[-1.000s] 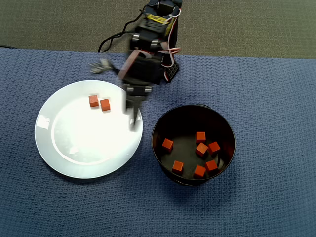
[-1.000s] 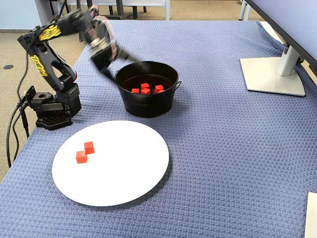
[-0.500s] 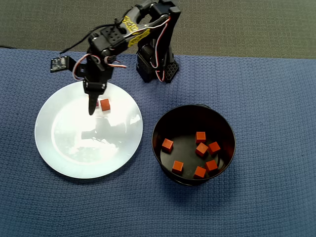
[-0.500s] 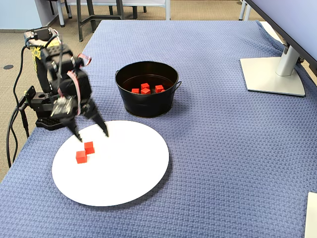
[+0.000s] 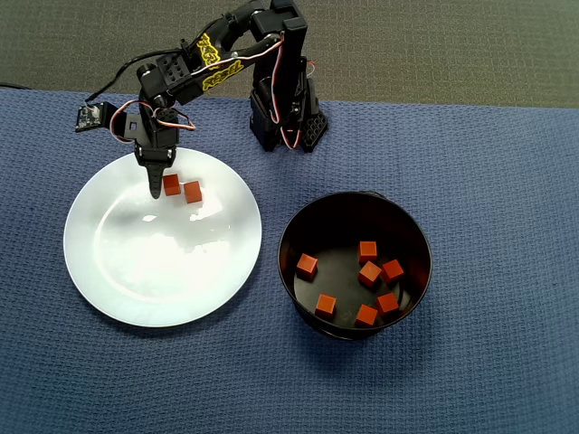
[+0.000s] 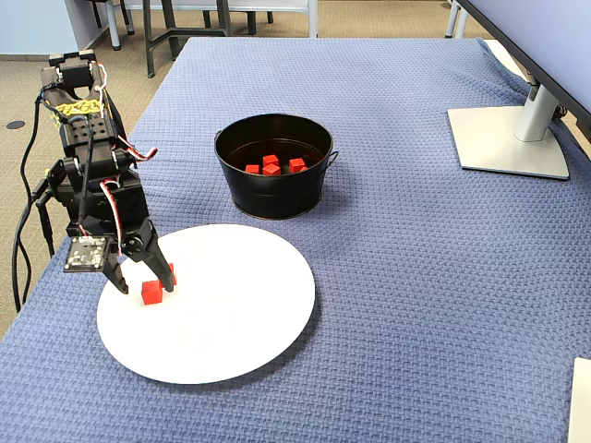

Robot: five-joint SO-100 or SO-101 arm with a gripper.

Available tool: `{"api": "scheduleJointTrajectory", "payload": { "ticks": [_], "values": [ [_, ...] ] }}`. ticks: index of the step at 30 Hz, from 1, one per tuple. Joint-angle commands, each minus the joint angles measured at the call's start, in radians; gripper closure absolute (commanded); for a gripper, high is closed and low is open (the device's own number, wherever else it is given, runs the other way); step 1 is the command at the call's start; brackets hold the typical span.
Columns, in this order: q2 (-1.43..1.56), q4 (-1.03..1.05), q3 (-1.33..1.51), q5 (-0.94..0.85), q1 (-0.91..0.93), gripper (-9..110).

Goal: Pick up the red cubes from the white plate and place them in the black recipient

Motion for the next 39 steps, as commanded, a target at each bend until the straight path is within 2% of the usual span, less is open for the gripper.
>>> {"api": "scheduleJointTrajectory", "payload": {
  "ticks": [1,8,14,16,20,22,27,33,39],
  "values": [
    [-0.002,-0.071,0.046,0.008,0.003,80],
    [0.011,-0.187,0.213,-0.161,-0.017,79],
    [0.006,-0.184,0.19,-0.166,-0.046,80],
    [0.002,-0.189,0.19,-0.161,-0.048,84],
    [-0.005,-0.201,0.198,-0.146,-0.044,101],
    [0.008,-0.199,0.198,-0.118,-0.054,101],
    [0.158,-0.054,0.13,0.017,-0.141,102],
    [0.436,0.193,-0.081,0.276,-0.344,102],
    [0.584,0.215,-0.193,0.63,-0.66,102]
  ]
}}
